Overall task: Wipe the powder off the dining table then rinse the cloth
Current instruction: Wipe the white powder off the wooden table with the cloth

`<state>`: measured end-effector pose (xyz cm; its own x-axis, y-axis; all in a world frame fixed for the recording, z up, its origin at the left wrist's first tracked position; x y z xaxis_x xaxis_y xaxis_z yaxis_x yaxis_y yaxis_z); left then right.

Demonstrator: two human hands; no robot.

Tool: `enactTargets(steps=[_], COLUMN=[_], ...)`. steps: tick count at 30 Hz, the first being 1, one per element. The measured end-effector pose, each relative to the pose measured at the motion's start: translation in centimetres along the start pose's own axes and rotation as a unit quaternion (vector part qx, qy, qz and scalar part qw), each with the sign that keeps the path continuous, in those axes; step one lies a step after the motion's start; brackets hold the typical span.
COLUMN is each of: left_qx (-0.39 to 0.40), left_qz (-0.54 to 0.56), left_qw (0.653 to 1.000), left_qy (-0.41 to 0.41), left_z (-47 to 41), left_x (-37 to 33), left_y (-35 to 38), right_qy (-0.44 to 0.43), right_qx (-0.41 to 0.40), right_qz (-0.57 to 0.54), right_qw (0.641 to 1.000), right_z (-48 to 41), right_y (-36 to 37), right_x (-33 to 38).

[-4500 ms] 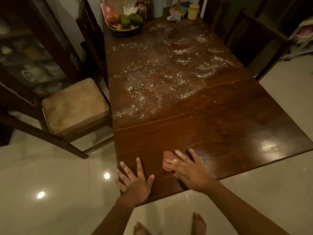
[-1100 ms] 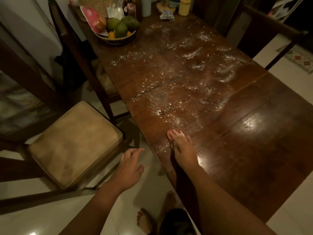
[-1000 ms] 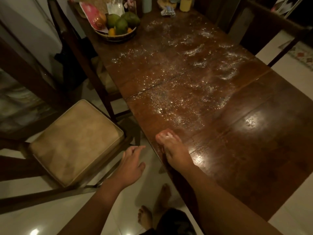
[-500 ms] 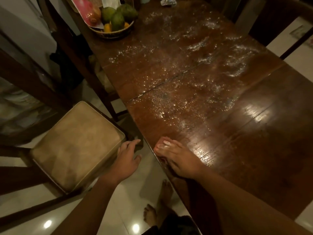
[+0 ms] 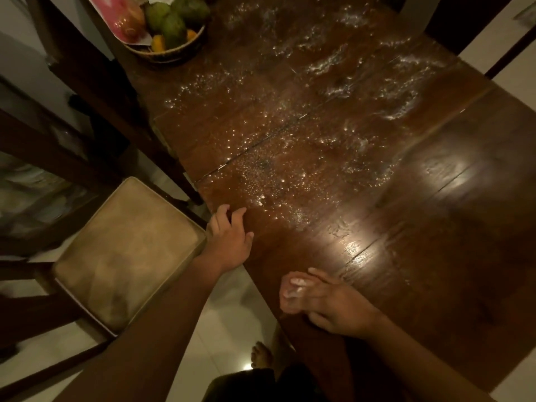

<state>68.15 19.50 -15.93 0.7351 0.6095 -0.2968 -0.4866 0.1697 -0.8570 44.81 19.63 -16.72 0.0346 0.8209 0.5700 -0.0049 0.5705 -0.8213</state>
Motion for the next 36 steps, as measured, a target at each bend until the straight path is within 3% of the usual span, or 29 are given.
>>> enactTargets(steps=[5, 8, 11, 14, 17, 19, 20, 23, 25, 27, 31, 33, 36], left_qx=[0.010, 0.011, 0.028, 0.065, 0.116, 0.123, 0.123, 0.130, 0.126, 0.120, 0.124, 0.125, 0.131], left_qz=[-0.030, -0.044, -0.058, -0.056, -0.100, -0.109, -0.109, -0.114, -0.117, -0.121, -0.122, -0.113, -0.114], left_qw=[0.998, 0.996, 0.997, 0.996, 0.988, 0.986, 0.986, 0.985, 0.985, 0.985, 0.985, 0.986, 0.985], left_qy=[-0.053, -0.071, -0.051, -0.039, -0.015, -0.003, -0.003, -0.001, -0.001, -0.001, -0.002, -0.005, -0.007], left_z=[0.6, 0.0, -0.8, -1.0, -0.6, -0.4, -0.4, -0.3, -0.4, -0.6, -0.7, -0.7, -0.7], left_x=[-0.3, -0.8, -1.6, -1.9, -1.6, -1.4, -1.3, -1.4, -1.3, -1.3, -1.2, -1.1, -1.1], left_y=[1.3, 1.0, 0.7, 1.4, 2.8, 3.1, 3.2, 3.3, 3.3, 3.3, 3.4, 3.5, 3.6], right_qy=[0.149, 0.070, -0.008, 0.136, 0.355, 0.441, 0.436, 0.263, 0.174, 0.205, 0.357, 0.309, 0.188], right_qx=[-0.106, -0.040, -0.018, -0.104, -0.251, -0.297, -0.297, -0.185, -0.114, -0.113, -0.241, -0.219, -0.099], right_qz=[-0.011, -0.011, -0.003, -0.051, -0.045, -0.021, -0.016, -0.014, 0.015, 0.031, -0.008, 0.005, 0.050], right_qw=[0.983, 0.997, 1.000, 0.984, 0.899, 0.847, 0.849, 0.947, 0.978, 0.972, 0.902, 0.926, 0.976], right_z=[-3.9, -6.5, -2.8, 2.7, 7.0, 6.6, 5.2, 1.2, 1.8, 2.9, 1.4, -1.1, -1.9], right_y=[-1.3, 1.8, 1.4, -2.1, -7.1, -8.4, -8.4, -5.1, -4.8, -6.5, -9.9, -8.9, -8.0], right_x=[-0.7, 4.2, 3.5, -2.8, -9.7, -11.1, -10.8, -7.6, -7.5, -10.2, -13.7, -12.4, -12.3])
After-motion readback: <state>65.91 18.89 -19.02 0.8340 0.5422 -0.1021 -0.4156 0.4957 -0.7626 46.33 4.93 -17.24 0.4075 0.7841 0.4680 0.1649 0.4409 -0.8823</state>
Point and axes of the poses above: each hand's wrist, its own z-axis away from the middle knuckle, its own y-axis out of the palm, x = y × z, the point moved 9 cm from there along -z, towards the middle knuckle, and after that the axes turned 4 degrees about -z, right-handed, at the moved point
